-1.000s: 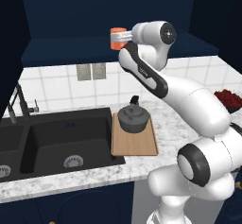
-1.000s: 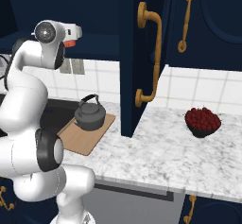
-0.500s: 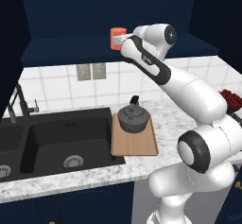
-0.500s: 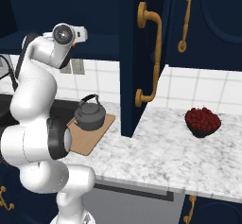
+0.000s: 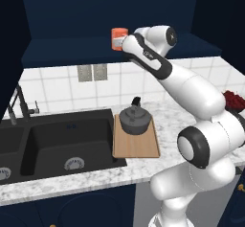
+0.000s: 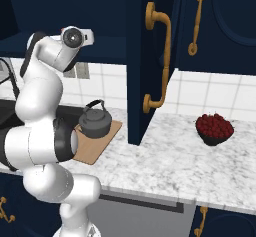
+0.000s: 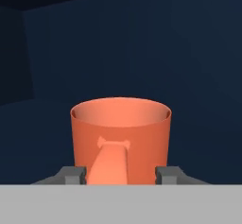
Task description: Pick the kettle from the counter and place it on the tray. Then pick the mug from the cabinet and place it on the tray. Then close the cabinet doors.
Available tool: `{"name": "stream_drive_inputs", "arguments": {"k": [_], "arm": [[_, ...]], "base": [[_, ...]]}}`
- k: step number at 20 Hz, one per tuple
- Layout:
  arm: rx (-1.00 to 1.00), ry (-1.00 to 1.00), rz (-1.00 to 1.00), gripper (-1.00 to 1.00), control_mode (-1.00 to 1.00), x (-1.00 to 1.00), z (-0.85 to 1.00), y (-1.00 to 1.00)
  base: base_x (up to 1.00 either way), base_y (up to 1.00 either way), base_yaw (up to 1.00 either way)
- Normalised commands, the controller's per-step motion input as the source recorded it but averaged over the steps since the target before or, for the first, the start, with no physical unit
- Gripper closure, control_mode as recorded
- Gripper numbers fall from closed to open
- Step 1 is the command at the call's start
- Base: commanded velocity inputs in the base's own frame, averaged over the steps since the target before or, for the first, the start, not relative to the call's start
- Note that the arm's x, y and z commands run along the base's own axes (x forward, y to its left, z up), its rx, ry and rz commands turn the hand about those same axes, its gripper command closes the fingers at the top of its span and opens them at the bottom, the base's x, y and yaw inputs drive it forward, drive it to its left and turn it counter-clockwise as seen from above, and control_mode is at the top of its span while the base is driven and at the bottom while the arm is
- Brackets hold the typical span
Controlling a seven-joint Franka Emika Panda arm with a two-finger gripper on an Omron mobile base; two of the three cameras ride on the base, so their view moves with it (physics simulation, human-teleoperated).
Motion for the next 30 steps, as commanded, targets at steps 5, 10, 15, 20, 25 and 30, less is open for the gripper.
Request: {"name": "stream_drive_inputs", "arguments": {"k": [5,10,15,20,25,30], "arm": [[-0.02,0.01,0.03,1.0,-1.0,0.0,0.0,0.08],[-0.01,0.0,0.0,1.0,-1.0,0.0,0.0,0.02],[0.0,0.0,0.0,1.0,-1.0,-0.13,0.0,0.0],[0.0,-0.05,0.0,1.0,-1.0,-0.32,-0.03,-0.01],[0.0,-0.05,0.0,1.0,-1.0,-0.68,-0.09,-0.04],[0.0,-0.11,0.01,1.0,-1.0,-1.0,0.0,-0.11]], "base": [[0.0,0.0,0.0],[0.0,0.0,0.0],[0.0,0.0,0.0],[0.0,0.0,0.0],[0.0,0.0,0.0],[0.0,0.0,0.0]]}}
